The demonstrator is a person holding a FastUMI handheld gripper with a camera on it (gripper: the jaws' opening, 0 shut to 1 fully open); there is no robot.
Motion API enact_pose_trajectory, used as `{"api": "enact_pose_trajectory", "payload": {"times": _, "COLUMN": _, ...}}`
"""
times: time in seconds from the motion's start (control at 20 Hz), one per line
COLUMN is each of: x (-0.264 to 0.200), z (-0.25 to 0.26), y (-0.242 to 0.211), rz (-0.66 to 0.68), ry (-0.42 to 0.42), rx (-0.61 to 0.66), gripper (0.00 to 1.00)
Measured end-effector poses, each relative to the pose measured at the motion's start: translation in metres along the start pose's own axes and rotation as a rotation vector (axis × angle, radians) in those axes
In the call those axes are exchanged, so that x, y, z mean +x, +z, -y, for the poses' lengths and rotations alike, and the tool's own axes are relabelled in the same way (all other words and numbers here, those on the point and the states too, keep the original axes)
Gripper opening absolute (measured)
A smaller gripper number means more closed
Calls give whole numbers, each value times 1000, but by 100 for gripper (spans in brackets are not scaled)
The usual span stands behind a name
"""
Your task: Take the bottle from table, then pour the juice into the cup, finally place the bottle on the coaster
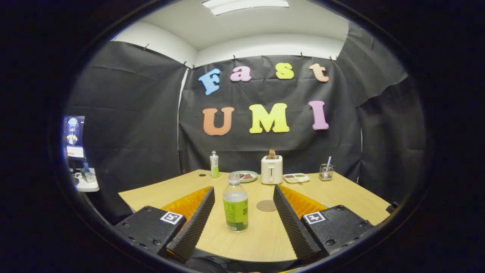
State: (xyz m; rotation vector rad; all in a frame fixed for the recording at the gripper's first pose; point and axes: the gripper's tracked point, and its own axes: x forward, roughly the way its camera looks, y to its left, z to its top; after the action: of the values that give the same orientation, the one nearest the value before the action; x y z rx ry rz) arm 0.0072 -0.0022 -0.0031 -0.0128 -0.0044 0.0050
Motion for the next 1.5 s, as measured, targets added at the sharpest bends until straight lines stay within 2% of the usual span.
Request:
{"api": "enact_pose_trajectory", "payload": {"times": 0.6, "x": 15, "z": 6, "y": -13, "rz": -23, "ry": -35, "rx": -14, "gripper": 100}}
{"api": "enact_pose_trajectory", "payload": {"times": 1.05, "x": 66, "z": -4, "y": -51, "rz": -109, "ry": -44, "rx": -38, "gripper": 100}}
{"api": "enact_pose_trajectory", "payload": {"times": 1.5, "x": 116, "z": -16, "y": -92, "rz": -254, "ry": -83, "rx": -102, "gripper": 100}}
